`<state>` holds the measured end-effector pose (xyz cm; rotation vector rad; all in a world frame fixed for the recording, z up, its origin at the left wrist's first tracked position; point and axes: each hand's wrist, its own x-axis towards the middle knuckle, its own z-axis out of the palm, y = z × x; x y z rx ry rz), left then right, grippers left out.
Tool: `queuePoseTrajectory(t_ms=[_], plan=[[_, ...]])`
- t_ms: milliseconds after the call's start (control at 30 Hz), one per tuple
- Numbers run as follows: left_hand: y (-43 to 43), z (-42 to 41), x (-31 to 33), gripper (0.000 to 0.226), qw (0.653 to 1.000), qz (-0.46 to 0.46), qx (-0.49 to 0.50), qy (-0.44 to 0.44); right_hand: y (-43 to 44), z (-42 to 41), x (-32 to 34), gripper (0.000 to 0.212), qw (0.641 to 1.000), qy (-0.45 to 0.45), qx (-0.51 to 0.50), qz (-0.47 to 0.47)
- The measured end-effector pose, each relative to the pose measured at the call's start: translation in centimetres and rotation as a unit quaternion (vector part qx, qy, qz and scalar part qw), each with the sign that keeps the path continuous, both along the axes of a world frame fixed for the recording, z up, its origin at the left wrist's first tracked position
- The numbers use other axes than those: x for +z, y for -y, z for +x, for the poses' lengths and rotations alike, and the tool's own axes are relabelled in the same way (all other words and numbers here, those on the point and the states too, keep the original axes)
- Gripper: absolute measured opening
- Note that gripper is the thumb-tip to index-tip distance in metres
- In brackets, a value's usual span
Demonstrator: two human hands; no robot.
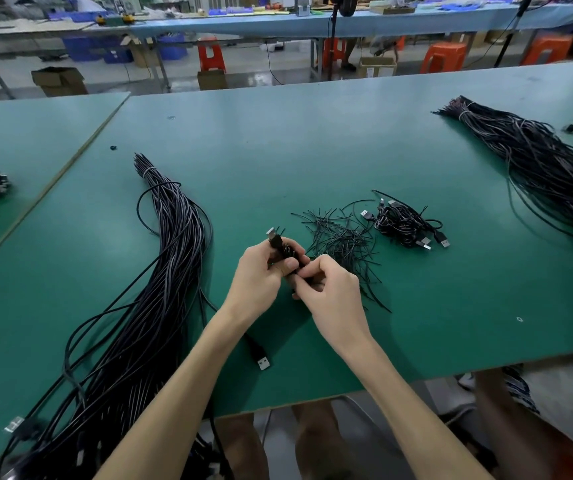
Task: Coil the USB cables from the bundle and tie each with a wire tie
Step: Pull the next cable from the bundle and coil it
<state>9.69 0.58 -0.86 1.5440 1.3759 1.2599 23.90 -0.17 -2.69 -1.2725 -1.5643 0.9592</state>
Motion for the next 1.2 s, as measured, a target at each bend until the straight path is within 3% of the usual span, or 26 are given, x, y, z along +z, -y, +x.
queuePoseTrajectory(t_ms=[267,433,567,733,1100,1200], plan=[[-0.1,-0.8,0.2,0.029,0.998,-0.02,-0.048,-0.017,0.1,0.0,0.0,0.018,1.0,0.019,-0.014,0.007],[0.0,-0.6,0.1,0.034,1.0,0.009,-0.008,-0.012,0.1,-0.1,0.0,0.022,1.0,0.021,-0.01,0.012],[0.1,-0.2,-0.3,0.034,0.998,0.008,0.036,0.05,0.3,-0.3,0.3,0.019,1.0,0.003,0.007,0.02],[0.0,-0.3,-0.5,0.014,0.99,-0.021,0.018,0.139,0.3,-0.3,0.1,0.025,0.999,0.016,-0.002,0.035],[-0.3,-0.2,-1.1,0.012,0.991,-0.041,0.014,0.127,0.0,-0.7,-0.4,0.025,0.996,0.065,-0.021,0.056],[-0.5,-0.9,-0.8,0.007,0.992,-0.069,-0.011,0.109,-0.1,-0.3,-0.4,0.025,0.999,0.019,-0.005,0.028]])
